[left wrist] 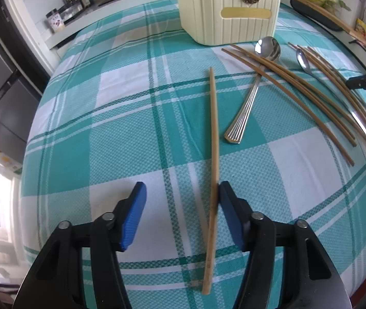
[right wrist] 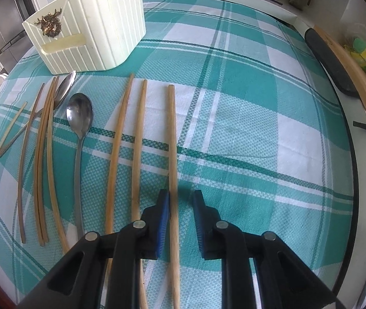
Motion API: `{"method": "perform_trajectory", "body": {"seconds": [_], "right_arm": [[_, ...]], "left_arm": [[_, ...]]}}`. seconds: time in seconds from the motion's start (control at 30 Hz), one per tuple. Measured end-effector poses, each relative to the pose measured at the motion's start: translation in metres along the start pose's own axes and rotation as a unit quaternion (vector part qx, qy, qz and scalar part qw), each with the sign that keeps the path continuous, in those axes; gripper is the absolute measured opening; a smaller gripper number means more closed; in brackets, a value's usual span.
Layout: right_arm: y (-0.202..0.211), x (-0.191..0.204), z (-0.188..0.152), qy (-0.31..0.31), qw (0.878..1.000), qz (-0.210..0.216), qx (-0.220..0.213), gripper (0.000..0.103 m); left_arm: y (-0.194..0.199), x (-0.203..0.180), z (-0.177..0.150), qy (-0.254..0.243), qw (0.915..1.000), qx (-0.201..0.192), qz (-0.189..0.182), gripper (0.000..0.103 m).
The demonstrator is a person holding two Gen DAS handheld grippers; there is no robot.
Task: Organize utensils
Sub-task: 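Close the left tool on a wooden chopstick while the right tool grasps another chopstick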
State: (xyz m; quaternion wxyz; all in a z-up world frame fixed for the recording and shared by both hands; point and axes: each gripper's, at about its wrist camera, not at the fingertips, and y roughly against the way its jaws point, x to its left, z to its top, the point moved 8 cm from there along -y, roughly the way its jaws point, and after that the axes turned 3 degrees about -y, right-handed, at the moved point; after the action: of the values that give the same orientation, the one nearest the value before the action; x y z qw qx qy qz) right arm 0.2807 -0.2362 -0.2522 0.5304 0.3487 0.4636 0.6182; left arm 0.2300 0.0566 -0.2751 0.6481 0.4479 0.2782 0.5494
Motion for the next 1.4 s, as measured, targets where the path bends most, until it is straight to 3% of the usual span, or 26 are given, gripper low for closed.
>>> {"method": "perform_trajectory", "body": {"seconds": [0.03, 0.1, 0.13, 0.2, 0.4, 0.6, 0.63, 0.7, 0.77, 0.93, 1.27, 1.33, 1.4], "right_arm": [[0.000, 0.001, 0.000, -0.001, 1.000, 0.000, 0.000, 0.020], [0.000, 0.001, 0.000, -0.003, 1.000, 0.000, -0.001, 0.020], [0.000, 0.001, 0.000, -0.003, 1.000, 0.000, -0.002, 0.020], [0.000, 0.002, -0.001, -0.001, 1.000, -0.002, -0.005, 0.020], [0.002, 0.001, -0.005, -0.004, 1.000, -0.004, -0.005, 0.019], [0.004, 0.002, -0.007, -0.001, 1.000, -0.010, -0.002, 0.019], [0.004, 0.002, -0.008, 0.001, 1.000, -0.011, 0.000, 0.019], [0.004, 0.002, -0.008, 0.002, 1.000, -0.011, 0.004, 0.020], [0.004, 0.001, -0.009, 0.000, 1.000, -0.007, 0.011, 0.020], [0.002, -0.001, -0.007, 0.009, 1.000, 0.001, 0.027, 0.020], [-0.010, -0.005, 0.018, 0.020, 0.998, 0.004, 0.055, 0.021], [-0.014, -0.005, 0.027, 0.015, 0.998, 0.008, 0.055, 0.022], [-0.019, -0.007, 0.040, 0.003, 0.998, 0.016, 0.053, 0.023]], "left_arm": [[0.000, -0.004, 0.001, -0.005, 1.0000, -0.003, -0.002, 0.042], [0.001, -0.010, 0.003, -0.014, 0.9999, -0.008, -0.004, 0.015], [0.000, -0.011, 0.004, -0.017, 0.9998, -0.010, 0.006, 0.009], [0.000, -0.007, 0.004, -0.017, 0.9995, -0.015, 0.024, 0.006], [-0.004, 0.019, 0.008, 0.037, 0.9988, -0.010, 0.032, 0.006], [-0.009, 0.030, 0.010, 0.046, 0.9983, -0.006, 0.035, 0.009], [-0.009, 0.031, 0.010, 0.043, 0.9984, -0.005, 0.037, 0.012], [-0.009, 0.034, 0.012, 0.033, 0.9984, -0.006, 0.045, 0.039], [-0.010, 0.037, 0.015, 0.029, 0.9990, -0.006, 0.034, 0.051], [-0.020, 0.042, 0.026, 0.028, 0.9992, 0.023, -0.017, 0.052], [-0.044, 0.033, 0.071, -0.011, 0.9988, 0.042, -0.024, 0.053], [-0.049, 0.038, 0.080, -0.002, 0.9987, 0.045, -0.025, 0.049], [-0.055, 0.043, 0.089, 0.008, 0.9984, 0.049, -0.028, 0.039]]}}
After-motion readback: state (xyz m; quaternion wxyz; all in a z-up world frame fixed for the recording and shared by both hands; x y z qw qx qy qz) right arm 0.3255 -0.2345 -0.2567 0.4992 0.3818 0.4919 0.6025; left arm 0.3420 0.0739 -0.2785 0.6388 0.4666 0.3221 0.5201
